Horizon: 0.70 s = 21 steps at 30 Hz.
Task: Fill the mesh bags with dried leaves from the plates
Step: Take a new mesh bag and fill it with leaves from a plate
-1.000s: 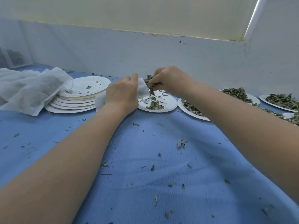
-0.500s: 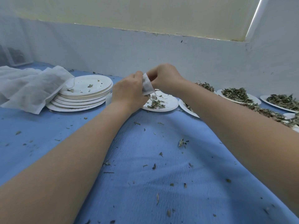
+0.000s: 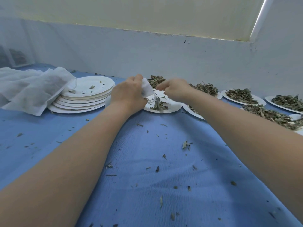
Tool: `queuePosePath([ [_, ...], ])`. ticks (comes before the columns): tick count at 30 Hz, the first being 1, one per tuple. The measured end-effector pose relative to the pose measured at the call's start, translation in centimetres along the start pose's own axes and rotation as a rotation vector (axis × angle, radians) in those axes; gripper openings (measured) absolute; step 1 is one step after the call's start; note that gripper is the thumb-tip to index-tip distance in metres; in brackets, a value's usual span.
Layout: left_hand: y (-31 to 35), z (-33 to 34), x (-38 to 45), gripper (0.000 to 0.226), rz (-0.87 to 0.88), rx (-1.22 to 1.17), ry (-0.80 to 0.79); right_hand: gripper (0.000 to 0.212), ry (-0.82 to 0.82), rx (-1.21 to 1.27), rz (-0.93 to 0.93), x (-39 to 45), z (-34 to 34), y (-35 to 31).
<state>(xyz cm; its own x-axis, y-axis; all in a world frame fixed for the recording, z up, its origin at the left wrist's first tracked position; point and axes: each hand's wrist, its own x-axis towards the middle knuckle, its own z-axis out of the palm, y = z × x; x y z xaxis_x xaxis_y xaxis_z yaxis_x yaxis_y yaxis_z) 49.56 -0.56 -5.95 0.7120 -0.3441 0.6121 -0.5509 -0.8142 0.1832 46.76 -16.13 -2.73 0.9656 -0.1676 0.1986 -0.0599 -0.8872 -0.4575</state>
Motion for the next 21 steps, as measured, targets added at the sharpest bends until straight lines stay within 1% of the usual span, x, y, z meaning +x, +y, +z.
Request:
queuePosePath([
  [1,0.0,0.0,0.0,0.042,0.002,0.006,-0.008,0.052,-0.070,-0.119,-0.019,0.0,0.5,0.2],
  [2,-0.1,0.0,0.0,0.043,-0.001,0.009,-0.010,0.055,-0.139,-0.188,-0.033,0.0,1.1,0.3],
  [4,-0.2,-0.1,0.1,0.045,-0.025,0.001,-0.002,0.056,-0.219,-0.249,-0.054,0.0,1.8,0.4],
  [5,-0.3,-0.1,0.1,0.046,-0.038,-0.004,0.002,0.055,-0.221,-0.248,-0.065,0.0,1.9,0.4],
  [10,-0.5,-0.1,0.2,0.046,-0.058,-0.015,0.014,0.052,-0.122,-0.103,-0.083,-0.6,0.2,0.7],
  [13,-0.4,-0.1,0.1,0.045,-0.061,-0.014,0.013,0.030,-0.217,-0.062,-0.088,-0.8,-0.8,0.7],
  [14,-0.4,-0.1,0.1,0.045,-0.066,-0.013,0.011,0.032,-0.276,-0.075,-0.080,-0.9,-0.9,0.6],
  [16,-0.5,-0.1,0.1,0.045,-0.078,-0.011,0.012,0.062,-0.380,-0.189,-0.058,-0.9,-0.6,0.6],
  [17,-0.5,-0.1,0.1,0.045,-0.079,-0.010,0.016,0.076,-0.402,-0.281,-0.050,-0.8,-0.2,0.7],
  [18,-0.5,0.0,0.1,0.044,-0.077,-0.010,0.018,0.083,-0.402,-0.358,-0.050,-0.6,0.2,0.8],
  [19,-0.5,0.0,0.1,0.044,-0.073,-0.010,0.020,0.085,-0.389,-0.396,-0.051,-0.5,0.7,0.9],
  [21,-0.5,0.0,0.1,0.044,-0.067,-0.011,0.020,0.080,-0.391,-0.365,-0.069,-0.3,1.2,0.9],
])
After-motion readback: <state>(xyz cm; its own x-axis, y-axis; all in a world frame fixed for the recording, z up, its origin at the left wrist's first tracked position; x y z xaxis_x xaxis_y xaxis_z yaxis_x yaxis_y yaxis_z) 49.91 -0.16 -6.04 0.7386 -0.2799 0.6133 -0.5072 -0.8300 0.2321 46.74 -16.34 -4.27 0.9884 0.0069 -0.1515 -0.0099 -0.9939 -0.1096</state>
